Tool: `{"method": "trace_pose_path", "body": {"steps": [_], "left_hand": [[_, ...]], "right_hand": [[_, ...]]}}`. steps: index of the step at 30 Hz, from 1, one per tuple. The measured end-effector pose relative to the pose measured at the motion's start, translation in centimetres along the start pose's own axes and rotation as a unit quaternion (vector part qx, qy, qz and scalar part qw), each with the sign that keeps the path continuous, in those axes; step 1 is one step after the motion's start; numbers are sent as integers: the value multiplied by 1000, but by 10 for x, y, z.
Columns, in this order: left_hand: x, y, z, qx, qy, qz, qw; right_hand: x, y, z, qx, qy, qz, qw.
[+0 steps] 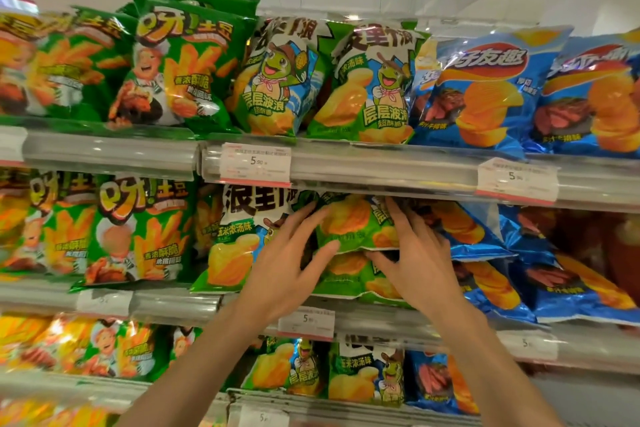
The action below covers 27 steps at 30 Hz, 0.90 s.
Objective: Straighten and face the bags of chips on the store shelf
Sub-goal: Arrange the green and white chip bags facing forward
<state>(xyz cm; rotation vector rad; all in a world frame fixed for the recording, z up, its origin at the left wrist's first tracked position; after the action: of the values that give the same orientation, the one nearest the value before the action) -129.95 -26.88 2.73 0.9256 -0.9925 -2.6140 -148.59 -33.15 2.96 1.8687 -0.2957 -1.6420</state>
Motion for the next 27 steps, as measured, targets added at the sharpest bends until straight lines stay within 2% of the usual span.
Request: {"method": "trace_pose_path", "body": {"steps": [4, 8, 11, 16, 19, 20, 22, 24, 27], "left_hand": [[-39, -9, 3, 106, 150, 101, 978], [-52, -8, -24, 46, 224, 103, 968], [-51, -5, -32, 11, 231, 94, 968], [-51, -3, -22, 6, 216, 127, 968], [-50, -3, 1, 22, 159, 147, 976], [-47, -2, 6, 5, 106, 138, 985], [-29, 1, 5, -110, -44, 78, 990], [4, -2, -2, -234, -193, -2, 953], [25, -4, -2, -301, -255, -25, 919]], "right_hand": [[-6, 1, -4, -7, 22, 31, 999], [-16, -5, -4, -6, 46, 69, 997], [-29, -15, 2, 9, 71, 102, 992], [-37, -45, 10, 46, 121, 117, 985], [-35, -64, 12, 54, 159, 111, 980], [-33, -69, 13, 55, 168, 107, 979], [-30, -77, 15, 55, 173, 94, 979], [-26, -84, 16, 53, 185, 72, 979], [-25, -95, 11, 23, 211, 27, 977]]}}
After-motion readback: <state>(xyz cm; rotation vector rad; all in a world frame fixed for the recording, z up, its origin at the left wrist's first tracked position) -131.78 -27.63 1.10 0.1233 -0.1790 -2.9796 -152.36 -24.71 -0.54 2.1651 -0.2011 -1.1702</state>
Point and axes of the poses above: each hand's wrist, its own y-axis towards the middle knuckle, its own x-axis out of the palm, z = x × y, the point moved 10 cm from there along y, towards the middle knuckle, and after that the axes turned 15 degrees about -y, right-handed, at the moved point
